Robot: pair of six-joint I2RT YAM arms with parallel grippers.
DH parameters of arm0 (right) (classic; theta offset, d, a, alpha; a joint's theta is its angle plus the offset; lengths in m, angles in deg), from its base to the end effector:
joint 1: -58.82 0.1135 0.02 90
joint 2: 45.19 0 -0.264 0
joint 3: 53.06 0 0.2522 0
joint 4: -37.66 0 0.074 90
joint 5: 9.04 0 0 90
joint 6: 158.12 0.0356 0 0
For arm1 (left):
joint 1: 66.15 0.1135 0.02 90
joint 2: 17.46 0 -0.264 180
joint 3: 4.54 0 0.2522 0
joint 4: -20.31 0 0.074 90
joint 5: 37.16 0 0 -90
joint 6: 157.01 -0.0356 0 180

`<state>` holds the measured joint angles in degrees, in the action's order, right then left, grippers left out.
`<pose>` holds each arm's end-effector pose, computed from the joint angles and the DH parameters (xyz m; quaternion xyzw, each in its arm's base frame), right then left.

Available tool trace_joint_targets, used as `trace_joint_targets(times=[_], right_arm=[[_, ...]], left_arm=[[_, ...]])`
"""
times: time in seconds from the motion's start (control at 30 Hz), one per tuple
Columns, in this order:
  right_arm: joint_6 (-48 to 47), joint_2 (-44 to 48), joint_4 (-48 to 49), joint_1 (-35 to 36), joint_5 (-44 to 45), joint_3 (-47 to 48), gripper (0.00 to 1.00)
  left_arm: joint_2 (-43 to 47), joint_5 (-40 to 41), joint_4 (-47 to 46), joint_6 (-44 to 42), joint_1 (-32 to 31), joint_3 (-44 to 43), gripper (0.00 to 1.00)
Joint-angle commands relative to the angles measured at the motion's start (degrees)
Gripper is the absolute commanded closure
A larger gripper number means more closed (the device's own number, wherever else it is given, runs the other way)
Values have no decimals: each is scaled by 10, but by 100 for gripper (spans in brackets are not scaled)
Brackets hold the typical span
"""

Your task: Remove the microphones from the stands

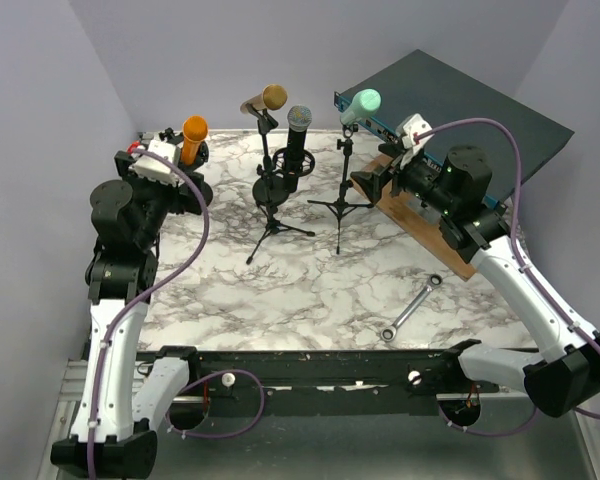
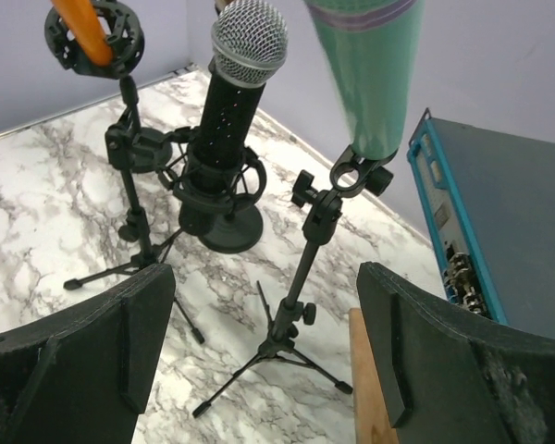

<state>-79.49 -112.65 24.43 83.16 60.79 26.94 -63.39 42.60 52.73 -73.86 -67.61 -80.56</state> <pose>0.2431 0.1235 0.4108 -0.3319 0.6289 0.2019 0.6735 0.1633 -0.0105 0.4252 0.1137 0.7121 -0.0319 0.6921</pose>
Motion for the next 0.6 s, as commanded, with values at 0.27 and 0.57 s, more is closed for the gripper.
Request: trace_joint_targets(times=[0.27, 0.57], right_arm=[[2, -4, -62, 4, -57, -10, 12], [8, -15, -71, 4, -79, -9, 12]], left_arm=[[-136, -22, -212, -151, 4, -6, 5], [-224, -26, -323, -162, 5, -14, 13]])
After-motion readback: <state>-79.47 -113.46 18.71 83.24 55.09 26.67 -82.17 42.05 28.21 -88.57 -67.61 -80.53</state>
